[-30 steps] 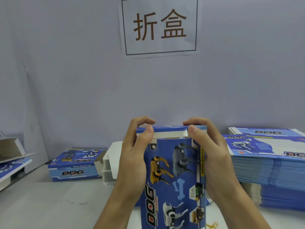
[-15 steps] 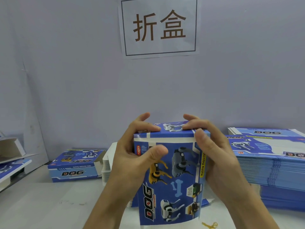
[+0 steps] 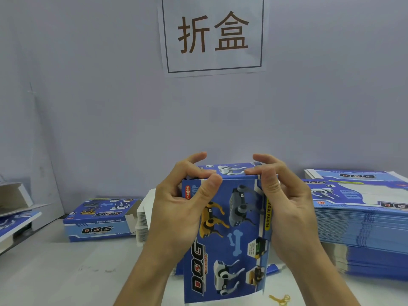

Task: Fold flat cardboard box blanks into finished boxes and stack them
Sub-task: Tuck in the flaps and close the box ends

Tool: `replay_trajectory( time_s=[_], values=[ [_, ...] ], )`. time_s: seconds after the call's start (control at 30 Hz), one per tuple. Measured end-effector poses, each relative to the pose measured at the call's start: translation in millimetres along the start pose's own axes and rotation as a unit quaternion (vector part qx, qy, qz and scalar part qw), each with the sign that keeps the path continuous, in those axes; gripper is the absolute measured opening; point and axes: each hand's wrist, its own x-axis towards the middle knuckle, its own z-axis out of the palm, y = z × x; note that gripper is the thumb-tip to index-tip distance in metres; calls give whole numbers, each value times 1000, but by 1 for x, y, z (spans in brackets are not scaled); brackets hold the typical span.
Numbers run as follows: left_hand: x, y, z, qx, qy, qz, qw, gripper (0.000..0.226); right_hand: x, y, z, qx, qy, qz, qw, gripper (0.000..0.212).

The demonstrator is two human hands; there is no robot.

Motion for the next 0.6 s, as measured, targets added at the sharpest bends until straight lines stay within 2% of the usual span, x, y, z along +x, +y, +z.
replay_trajectory(
  time_s=[0.1, 0.33, 0.47, 0.6],
  values=[
    [1, 0, -1, 22, -5, 12, 1000, 16, 0, 0, 0, 0, 5, -15, 1000, 29],
    [2, -3, 1, 0, 10, -20, 1000, 16, -1, 4, -2, 4, 2, -13, 1000, 36],
    [2, -2, 2, -9, 4, -12, 1000, 17, -1, 4, -4, -23, -3, -48, 999, 21],
    [3, -2, 0, -12, 9, -11, 1000, 18, 0, 3, -6, 1, -23, -15, 1000, 15]
  ],
)
